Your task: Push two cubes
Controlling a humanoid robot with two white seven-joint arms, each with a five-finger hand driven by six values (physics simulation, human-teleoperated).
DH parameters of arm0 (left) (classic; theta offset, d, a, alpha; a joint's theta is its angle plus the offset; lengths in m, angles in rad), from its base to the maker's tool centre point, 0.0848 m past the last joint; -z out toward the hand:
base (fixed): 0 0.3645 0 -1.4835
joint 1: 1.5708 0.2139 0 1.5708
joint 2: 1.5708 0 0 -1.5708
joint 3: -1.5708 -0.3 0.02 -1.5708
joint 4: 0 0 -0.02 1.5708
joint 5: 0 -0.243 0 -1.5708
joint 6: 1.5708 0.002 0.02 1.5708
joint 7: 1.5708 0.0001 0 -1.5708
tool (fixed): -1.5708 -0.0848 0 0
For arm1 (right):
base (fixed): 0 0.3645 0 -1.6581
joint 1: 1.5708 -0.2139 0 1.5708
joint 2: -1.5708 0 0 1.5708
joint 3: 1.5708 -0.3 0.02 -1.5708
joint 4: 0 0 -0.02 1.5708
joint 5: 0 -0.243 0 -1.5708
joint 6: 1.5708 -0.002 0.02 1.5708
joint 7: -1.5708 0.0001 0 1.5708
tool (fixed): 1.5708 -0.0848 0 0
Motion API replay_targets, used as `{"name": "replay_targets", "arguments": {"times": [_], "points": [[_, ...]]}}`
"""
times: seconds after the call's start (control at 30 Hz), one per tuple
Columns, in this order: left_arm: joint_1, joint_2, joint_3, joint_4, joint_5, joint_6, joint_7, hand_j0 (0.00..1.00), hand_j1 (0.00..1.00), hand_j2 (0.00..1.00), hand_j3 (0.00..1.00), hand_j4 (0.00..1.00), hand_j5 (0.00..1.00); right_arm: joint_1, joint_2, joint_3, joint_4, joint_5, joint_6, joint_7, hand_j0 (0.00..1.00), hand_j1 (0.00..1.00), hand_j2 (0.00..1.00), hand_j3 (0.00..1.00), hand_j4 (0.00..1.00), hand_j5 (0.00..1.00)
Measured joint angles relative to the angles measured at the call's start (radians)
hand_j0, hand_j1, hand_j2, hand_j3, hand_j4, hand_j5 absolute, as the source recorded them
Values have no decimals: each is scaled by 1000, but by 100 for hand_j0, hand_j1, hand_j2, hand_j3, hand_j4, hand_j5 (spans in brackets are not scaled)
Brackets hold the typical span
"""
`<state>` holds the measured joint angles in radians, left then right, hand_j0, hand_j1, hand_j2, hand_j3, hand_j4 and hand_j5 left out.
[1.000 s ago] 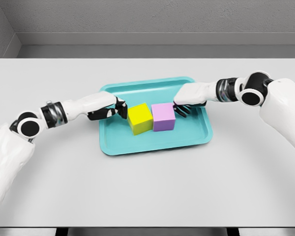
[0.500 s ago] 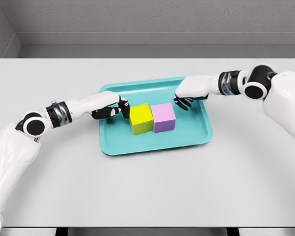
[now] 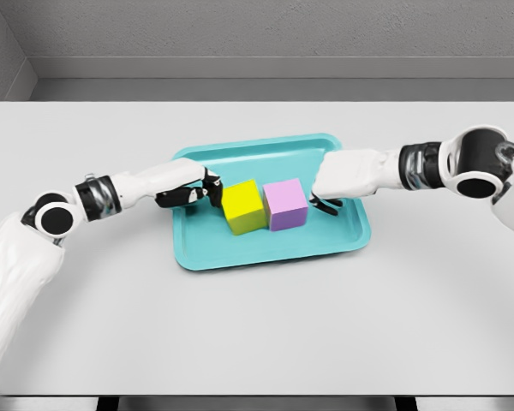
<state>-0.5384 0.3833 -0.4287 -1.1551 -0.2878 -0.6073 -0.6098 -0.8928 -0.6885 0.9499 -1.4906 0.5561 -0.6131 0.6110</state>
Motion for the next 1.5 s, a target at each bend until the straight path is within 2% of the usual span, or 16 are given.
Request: {"name": "replay_targets", "arguments": {"times": [0.17, 0.5, 0.8, 1.0, 1.13, 1.27, 1.37, 1.5], "points": [[-3, 30, 0, -24, 7, -5, -1, 34, 34, 34, 34, 34, 34, -2, -20, 29, -53, -2, 0, 0, 16, 16, 16, 16, 16, 16], [-3, 26, -1, -26, 8, -6, -1, 34, 34, 34, 34, 34, 34, -3, -21, 57, -62, -2, 0, 0, 17, 17, 17, 17, 17, 17], [-3, 25, -7, -23, 8, -6, -1, 34, 34, 34, 34, 34, 34, -9, -70, -21, -48, -40, 0, 0, 18, 18, 18, 18, 18, 18], [-5, 26, -9, -23, 14, -6, -1, 34, 34, 34, 34, 34, 34, -8, -83, -34, -52, -56, 0, 0, 18, 18, 18, 18, 18, 18], [-48, 30, -2, 9, 26, -6, -1, 34, 34, 34, 34, 34, 34, -3, -84, -27, -63, -58, 0, 0, 18, 18, 18, 18, 18, 18], [-121, -10, -8, 113, 18, -5, -1, 34, 34, 34, 34, 34, 34, -3, -83, -13, -70, -58, 0, 0, 19, 19, 19, 19, 19, 19], [-127, -51, -11, 166, 2, -6, -1, 34, 34, 34, 34, 34, 34, -3, -70, 19, -76, -58, 0, 0, 18, 18, 18, 18, 18, 18], [-126, -89, -13, 187, -17, -6, -1, 34, 34, 34, 34, 34, 34, 0, -58, 55, -95, -58, 0, 0, 19, 19, 19, 19, 19, 19]]}}
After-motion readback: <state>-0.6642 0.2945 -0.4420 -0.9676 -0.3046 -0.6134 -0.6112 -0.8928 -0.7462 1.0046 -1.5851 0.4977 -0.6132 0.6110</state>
